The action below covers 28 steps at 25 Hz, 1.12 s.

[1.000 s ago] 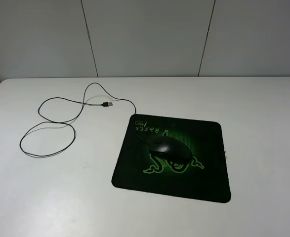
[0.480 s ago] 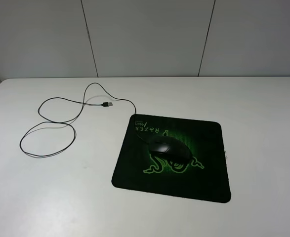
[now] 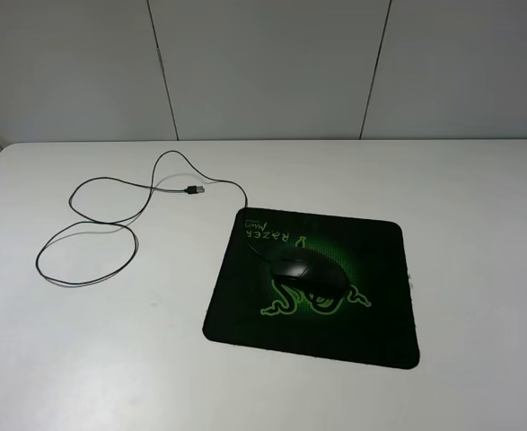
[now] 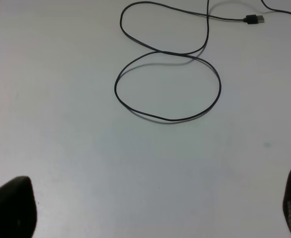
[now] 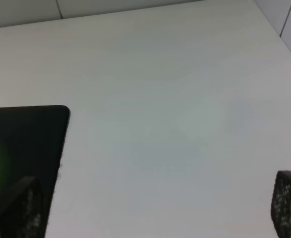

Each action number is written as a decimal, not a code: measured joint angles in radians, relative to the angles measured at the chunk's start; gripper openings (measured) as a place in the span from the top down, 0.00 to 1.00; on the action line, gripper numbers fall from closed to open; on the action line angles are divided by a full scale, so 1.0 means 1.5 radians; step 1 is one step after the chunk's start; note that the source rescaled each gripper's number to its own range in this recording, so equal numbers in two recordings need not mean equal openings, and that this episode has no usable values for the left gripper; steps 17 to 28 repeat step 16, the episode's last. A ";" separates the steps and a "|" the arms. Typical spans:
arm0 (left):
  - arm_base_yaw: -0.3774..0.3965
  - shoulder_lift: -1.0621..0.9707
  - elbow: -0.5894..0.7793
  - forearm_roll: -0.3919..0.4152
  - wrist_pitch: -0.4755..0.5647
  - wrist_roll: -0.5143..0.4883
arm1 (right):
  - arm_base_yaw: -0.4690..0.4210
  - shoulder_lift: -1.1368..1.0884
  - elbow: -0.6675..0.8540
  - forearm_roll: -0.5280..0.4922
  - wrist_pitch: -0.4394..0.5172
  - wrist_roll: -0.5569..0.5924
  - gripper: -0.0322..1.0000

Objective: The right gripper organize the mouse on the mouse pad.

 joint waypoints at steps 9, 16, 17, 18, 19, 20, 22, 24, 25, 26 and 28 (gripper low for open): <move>0.000 0.000 0.000 0.000 0.000 0.000 | 0.000 0.000 0.000 0.000 0.000 0.000 0.00; 0.000 0.000 0.000 0.000 0.000 0.000 | 0.000 0.000 0.000 0.000 0.000 0.000 0.00; 0.000 0.000 0.000 0.000 0.000 0.000 | 0.000 0.000 0.000 0.000 0.000 0.000 0.00; 0.000 0.000 0.000 0.000 0.000 0.000 | 0.000 0.000 0.000 0.000 0.000 0.000 0.00; 0.000 0.000 0.000 0.000 0.000 0.000 | 0.000 0.000 0.000 0.000 0.000 0.000 0.00; 0.000 0.000 0.000 0.000 0.000 0.000 | 0.000 0.000 0.000 0.000 0.000 0.000 0.00; 0.000 0.000 0.000 0.000 0.000 0.000 | 0.000 0.000 0.000 0.000 0.000 0.000 0.00; 0.000 0.000 0.000 0.000 0.000 0.000 | 0.000 0.000 0.000 0.000 0.000 0.000 0.00; 0.000 0.000 0.000 0.000 0.000 0.000 | 0.000 0.000 0.000 0.000 0.000 0.000 0.00; 0.000 0.000 0.000 0.000 0.000 0.000 | 0.000 0.000 0.000 0.000 0.000 0.000 0.00; 0.000 0.000 0.000 0.000 0.000 0.000 | 0.000 0.000 0.000 0.000 0.000 0.000 0.00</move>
